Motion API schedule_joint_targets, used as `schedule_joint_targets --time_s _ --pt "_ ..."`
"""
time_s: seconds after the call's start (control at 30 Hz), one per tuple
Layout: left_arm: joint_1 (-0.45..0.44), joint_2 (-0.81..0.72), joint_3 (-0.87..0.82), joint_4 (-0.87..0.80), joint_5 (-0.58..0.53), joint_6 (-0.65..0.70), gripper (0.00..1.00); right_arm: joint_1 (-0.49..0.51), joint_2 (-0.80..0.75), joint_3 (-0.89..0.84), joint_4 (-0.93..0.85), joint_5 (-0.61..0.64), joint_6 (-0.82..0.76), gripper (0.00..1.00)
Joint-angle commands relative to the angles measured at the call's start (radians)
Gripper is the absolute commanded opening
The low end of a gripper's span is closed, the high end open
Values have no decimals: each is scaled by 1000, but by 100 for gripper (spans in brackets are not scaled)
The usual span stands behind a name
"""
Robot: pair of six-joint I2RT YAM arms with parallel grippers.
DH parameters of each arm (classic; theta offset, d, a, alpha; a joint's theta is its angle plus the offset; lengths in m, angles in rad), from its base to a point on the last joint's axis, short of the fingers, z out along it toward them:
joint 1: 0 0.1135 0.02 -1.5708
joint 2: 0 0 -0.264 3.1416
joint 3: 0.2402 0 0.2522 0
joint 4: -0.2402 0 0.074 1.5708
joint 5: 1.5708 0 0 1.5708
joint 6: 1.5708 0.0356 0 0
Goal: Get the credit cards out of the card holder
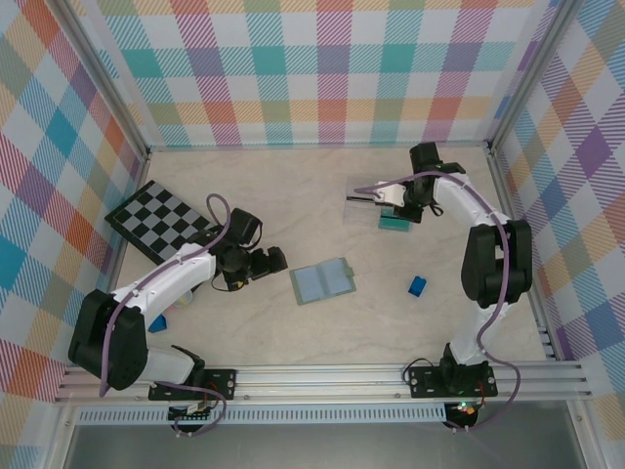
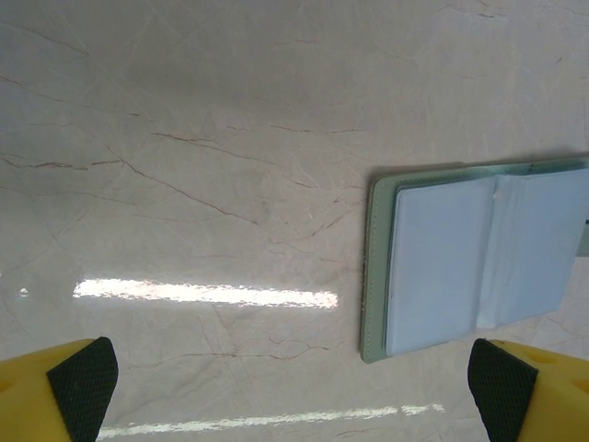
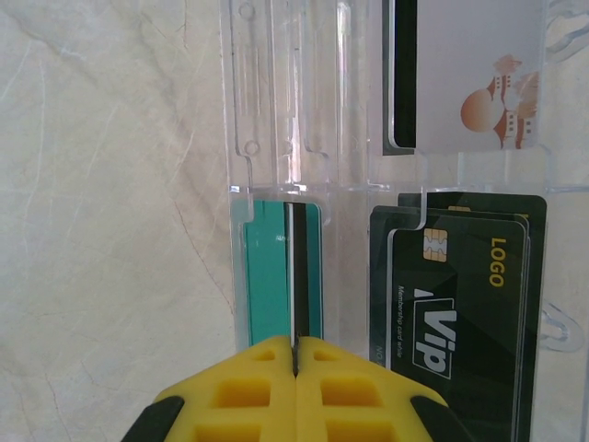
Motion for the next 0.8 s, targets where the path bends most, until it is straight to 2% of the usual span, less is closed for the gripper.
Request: schedule_joint_targets --time_s 0.0,0.27,0.77 --pt "16 -4 -10 12 17 -12 100 9 33 -4 3 -34 -16 0" --pt "17 -1 -16 25 29 -17 100 9 61 -11 25 -17 -14 1" --pt "16 -14 -23 42 51 -24 100 9 39 -21 52 24 -14 16"
